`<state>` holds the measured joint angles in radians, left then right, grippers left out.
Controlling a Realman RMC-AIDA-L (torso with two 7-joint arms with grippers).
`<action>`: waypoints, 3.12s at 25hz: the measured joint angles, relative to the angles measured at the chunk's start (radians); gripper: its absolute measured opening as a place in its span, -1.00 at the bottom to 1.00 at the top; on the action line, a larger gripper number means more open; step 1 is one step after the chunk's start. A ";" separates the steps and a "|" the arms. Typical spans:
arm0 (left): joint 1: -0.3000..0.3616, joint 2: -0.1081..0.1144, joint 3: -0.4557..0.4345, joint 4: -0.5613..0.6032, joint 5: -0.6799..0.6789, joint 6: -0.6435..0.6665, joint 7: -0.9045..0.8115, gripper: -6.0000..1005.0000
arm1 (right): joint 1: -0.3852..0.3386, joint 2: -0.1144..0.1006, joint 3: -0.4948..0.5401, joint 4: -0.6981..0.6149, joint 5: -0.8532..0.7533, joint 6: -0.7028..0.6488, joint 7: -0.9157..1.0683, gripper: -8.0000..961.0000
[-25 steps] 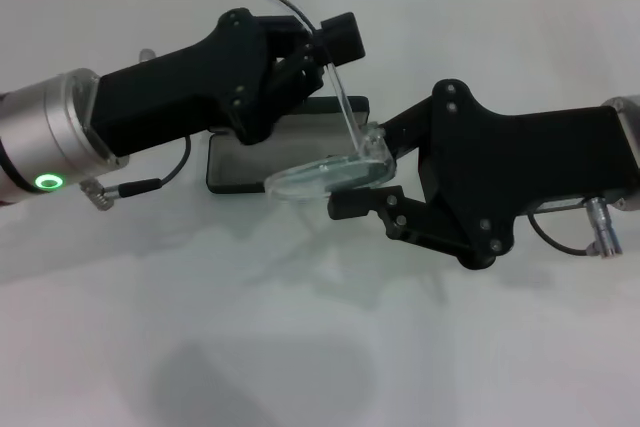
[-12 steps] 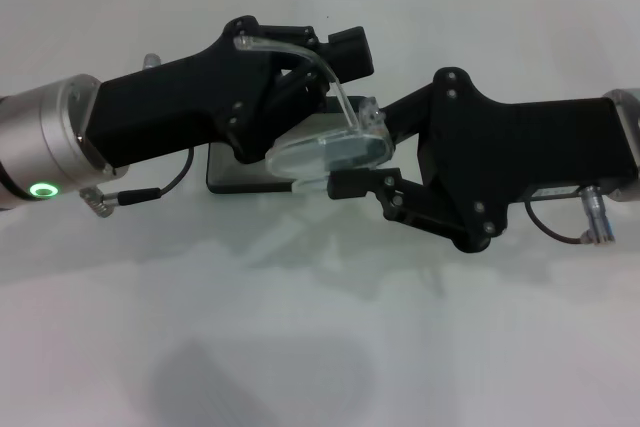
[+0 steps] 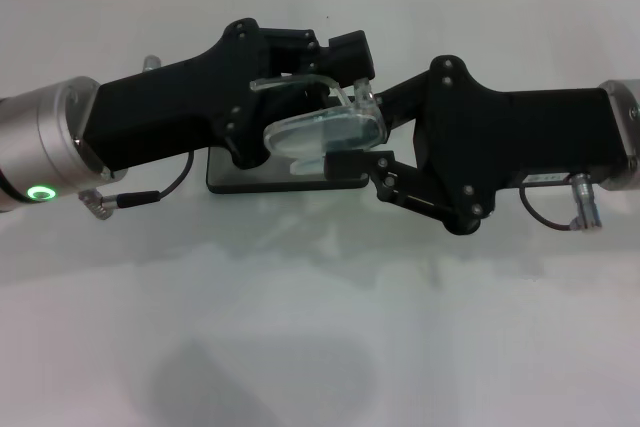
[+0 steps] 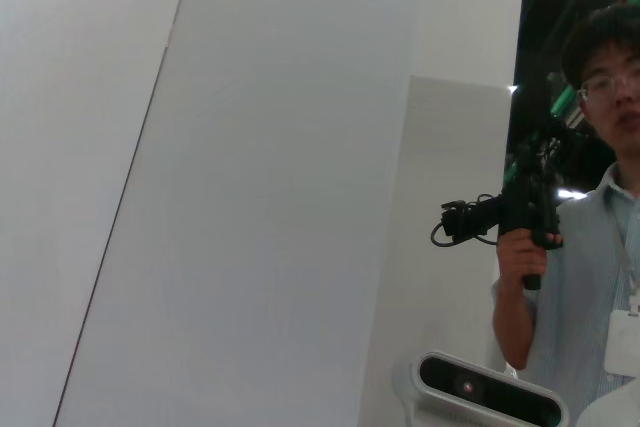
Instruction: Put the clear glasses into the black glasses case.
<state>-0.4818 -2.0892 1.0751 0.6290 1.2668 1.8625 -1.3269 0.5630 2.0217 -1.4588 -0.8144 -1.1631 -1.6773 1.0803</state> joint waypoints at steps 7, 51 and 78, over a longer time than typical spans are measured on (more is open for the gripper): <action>-0.001 0.001 -0.001 0.000 0.000 0.000 0.000 -0.91 | 0.006 0.000 0.000 0.000 0.000 0.026 0.005 -0.75; 0.288 0.039 -0.170 0.279 0.540 -0.020 -0.068 -0.91 | 0.541 0.004 0.016 -0.061 -1.021 0.263 1.030 -0.71; 0.271 0.046 -0.174 0.281 0.536 -0.017 -0.069 -0.91 | 0.586 0.006 -0.316 0.052 -0.928 0.581 1.155 -0.67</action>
<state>-0.2107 -2.0431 0.9015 0.9102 1.8028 1.8452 -1.3959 1.1493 2.0279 -1.7745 -0.7620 -2.0915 -1.0965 2.2352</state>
